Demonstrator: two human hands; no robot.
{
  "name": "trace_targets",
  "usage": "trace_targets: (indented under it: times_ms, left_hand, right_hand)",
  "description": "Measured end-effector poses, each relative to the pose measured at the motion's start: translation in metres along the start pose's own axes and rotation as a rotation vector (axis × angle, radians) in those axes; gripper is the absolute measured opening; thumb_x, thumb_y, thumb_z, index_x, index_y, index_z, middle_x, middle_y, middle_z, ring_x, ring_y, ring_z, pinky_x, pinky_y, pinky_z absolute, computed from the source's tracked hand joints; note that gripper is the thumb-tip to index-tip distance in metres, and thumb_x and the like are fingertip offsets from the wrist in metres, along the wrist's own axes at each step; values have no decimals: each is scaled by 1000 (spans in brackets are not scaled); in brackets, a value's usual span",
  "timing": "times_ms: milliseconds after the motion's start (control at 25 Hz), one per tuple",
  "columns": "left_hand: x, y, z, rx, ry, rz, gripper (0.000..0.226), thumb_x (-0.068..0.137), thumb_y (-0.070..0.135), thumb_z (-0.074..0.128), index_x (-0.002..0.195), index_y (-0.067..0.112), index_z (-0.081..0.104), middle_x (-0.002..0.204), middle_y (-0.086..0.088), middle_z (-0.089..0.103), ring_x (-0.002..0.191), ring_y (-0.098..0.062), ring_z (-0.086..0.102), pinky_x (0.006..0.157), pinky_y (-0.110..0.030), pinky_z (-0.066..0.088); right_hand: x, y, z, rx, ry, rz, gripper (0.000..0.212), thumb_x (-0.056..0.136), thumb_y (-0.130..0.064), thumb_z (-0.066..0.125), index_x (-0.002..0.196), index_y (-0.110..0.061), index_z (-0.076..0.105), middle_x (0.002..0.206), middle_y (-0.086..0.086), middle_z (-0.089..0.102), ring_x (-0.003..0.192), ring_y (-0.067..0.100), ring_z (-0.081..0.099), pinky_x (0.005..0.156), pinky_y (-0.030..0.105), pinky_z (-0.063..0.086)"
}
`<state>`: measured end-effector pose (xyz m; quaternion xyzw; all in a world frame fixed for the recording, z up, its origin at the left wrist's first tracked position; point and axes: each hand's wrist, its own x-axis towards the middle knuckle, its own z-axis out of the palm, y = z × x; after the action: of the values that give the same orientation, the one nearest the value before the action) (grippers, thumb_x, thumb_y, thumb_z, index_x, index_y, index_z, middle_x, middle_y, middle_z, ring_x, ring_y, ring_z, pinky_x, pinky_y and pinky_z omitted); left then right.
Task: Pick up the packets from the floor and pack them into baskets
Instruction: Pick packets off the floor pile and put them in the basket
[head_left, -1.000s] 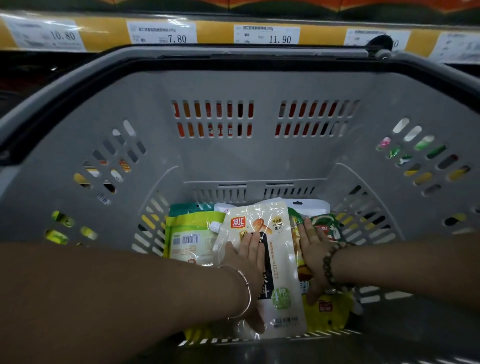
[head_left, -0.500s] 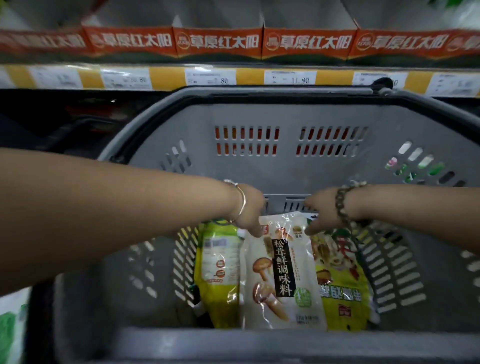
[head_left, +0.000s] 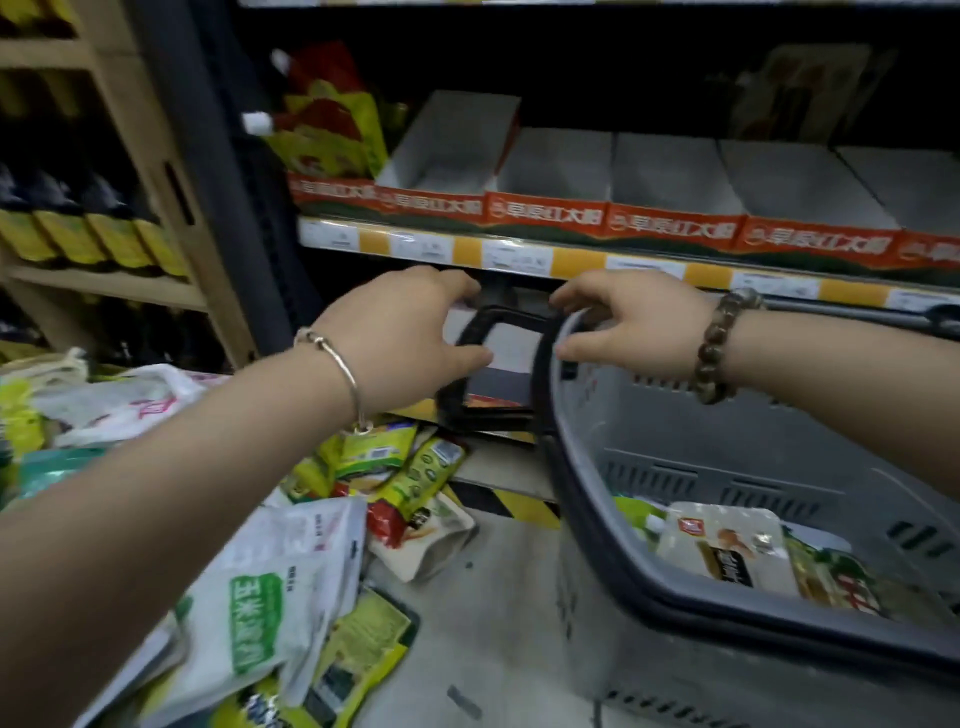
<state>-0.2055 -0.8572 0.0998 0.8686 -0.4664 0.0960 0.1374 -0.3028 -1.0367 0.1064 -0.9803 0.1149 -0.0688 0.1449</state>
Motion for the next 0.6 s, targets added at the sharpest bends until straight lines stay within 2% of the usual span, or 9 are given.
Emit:
trace_targets:
  times_ms: [160,320,480,600]
  left_hand:
    - [-40,-73,1,-55,47,-187,63,84,47,60,139,24,40,137,-1,48,121,-23,49,97,-37,44]
    - [-70,-142,25,-68,47,-363,55,85,43,58,133,21,45,127,-8,53,115,-29,52,91,-40,46]
    - [-104,-191,68,-117,7,-510,46,87,40,55,127,19,48,125,-8,54,115,-29,52,89,-39,45]
    - [-132,-208,110,-89,-81,-591,46,87,40,54,127,19,47,125,-7,53,113,-29,52,85,-38,47]
  right_hand:
    - [36,-78,35,-36,-37,-84,51,88,-36,61,134,-19,48,135,-1,52,122,15,49,88,18,35]
    - [73,-144,90,-144,-119,-138,51,90,-35,58,136,-16,44,138,3,48,124,19,47,94,24,37]
    - [98,-178,155,-222,-189,-85,48,90,-34,55,133,-16,45,134,8,49,121,25,48,96,31,40]
    - [103,-179,211,-217,-330,-3,42,93,-35,51,128,-12,49,128,11,54,116,28,52,90,32,44]
